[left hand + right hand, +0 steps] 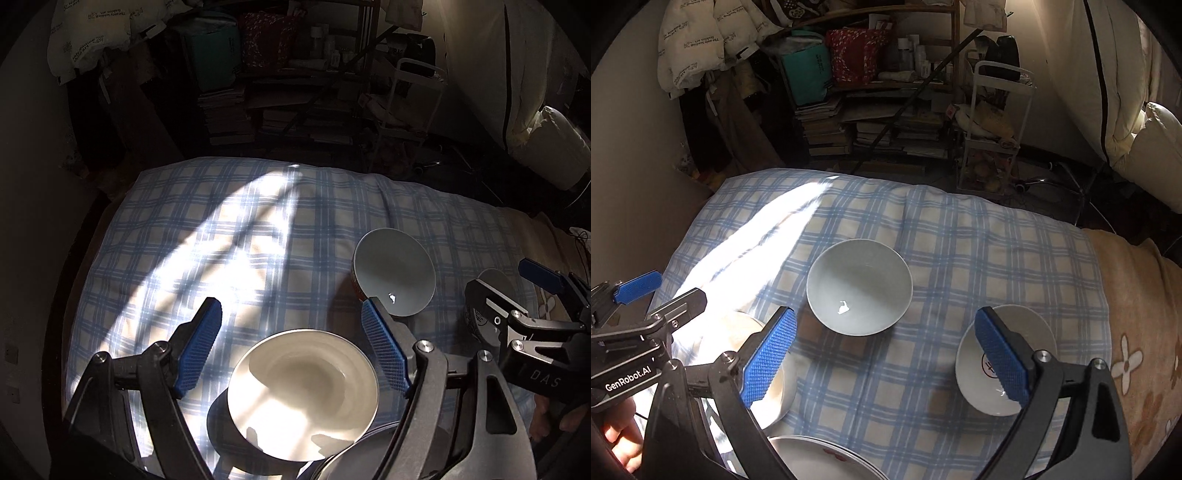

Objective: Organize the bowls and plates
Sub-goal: 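Move both tools toward the pale grey-white bowl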

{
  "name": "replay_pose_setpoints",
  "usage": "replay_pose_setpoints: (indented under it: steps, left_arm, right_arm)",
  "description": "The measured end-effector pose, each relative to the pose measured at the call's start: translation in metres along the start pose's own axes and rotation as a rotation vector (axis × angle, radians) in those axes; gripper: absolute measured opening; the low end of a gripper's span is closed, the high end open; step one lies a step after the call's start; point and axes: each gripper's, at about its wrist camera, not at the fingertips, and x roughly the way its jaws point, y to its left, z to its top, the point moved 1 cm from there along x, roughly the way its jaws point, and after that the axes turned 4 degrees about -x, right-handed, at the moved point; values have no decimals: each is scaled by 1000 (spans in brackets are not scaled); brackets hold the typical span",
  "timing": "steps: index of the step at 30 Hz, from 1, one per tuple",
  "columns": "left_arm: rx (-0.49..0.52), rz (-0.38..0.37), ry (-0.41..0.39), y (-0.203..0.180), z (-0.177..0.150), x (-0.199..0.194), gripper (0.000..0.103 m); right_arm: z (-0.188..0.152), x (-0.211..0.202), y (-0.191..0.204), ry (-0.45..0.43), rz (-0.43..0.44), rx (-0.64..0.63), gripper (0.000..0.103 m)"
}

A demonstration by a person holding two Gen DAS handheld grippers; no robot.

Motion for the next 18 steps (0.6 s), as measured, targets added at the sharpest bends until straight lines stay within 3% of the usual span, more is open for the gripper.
replay_pose_setpoints:
  steps: [9,14,18]
  left_arm:
    - [10,-32,30,-21,32,44,77]
    - [18,-34,83,-29,36,74,77]
    - [41,-21,109,-37,34,92,77]
  right_arm:
    - [12,33,-25,-44,-18,23,100]
    - [11,53,-36,-39,18,61,86]
    - [11,67,-41,-38,57,96,68]
